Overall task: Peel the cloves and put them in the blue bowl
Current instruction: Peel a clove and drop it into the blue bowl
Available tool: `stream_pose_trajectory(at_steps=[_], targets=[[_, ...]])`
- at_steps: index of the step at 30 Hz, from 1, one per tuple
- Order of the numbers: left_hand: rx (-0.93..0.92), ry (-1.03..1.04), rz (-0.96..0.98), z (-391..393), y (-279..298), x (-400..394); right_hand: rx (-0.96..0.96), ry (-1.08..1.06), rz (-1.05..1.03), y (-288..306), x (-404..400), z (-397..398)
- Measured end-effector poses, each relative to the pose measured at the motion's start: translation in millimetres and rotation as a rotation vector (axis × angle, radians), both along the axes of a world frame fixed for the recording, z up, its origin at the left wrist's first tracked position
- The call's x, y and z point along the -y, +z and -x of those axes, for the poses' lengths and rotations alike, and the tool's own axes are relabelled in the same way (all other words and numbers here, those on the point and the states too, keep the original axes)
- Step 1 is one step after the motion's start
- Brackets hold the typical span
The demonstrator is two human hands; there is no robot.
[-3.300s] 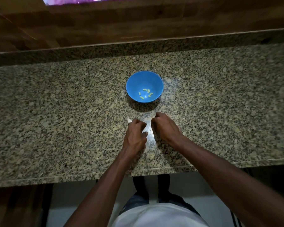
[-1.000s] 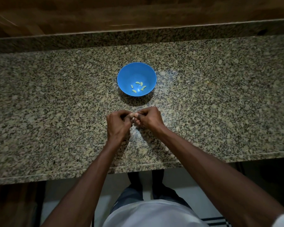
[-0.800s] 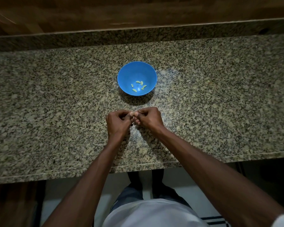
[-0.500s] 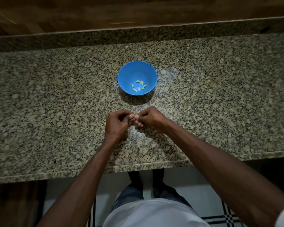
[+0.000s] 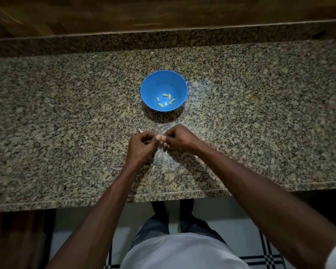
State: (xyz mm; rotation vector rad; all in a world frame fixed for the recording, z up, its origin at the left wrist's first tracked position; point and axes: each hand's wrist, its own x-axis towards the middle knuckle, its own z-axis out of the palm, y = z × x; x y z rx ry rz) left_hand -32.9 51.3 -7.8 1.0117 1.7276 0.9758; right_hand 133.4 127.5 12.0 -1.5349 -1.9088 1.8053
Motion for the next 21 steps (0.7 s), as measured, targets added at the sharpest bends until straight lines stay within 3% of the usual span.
stream_pose_trajectory(at_steps=[4,12,14,18,21], targets=[[0.036,0.152,0.075,-6.6,1.9,-3.4,0.141,-0.058,-0.394,-1.8,8.2,15.3],[0.322,0.423,0.204,-25.1,14.1,-14.0,0.277,0.057,-0.838,-12.6,27.0,19.7],[0.357,0.450,0.211,-27.1,14.2,-14.0,0.243,0.016,-0.781,-11.1,26.9,22.0],[0.418,0.429,0.193,-24.9,14.6,-10.2,0.044,-0.216,-0.304,-4.0,15.5,18.9],[0.386,0.384,0.163,-26.3,17.0,-8.3,-0.046,-0.266,-0.097,-5.7,10.3,10.1]])
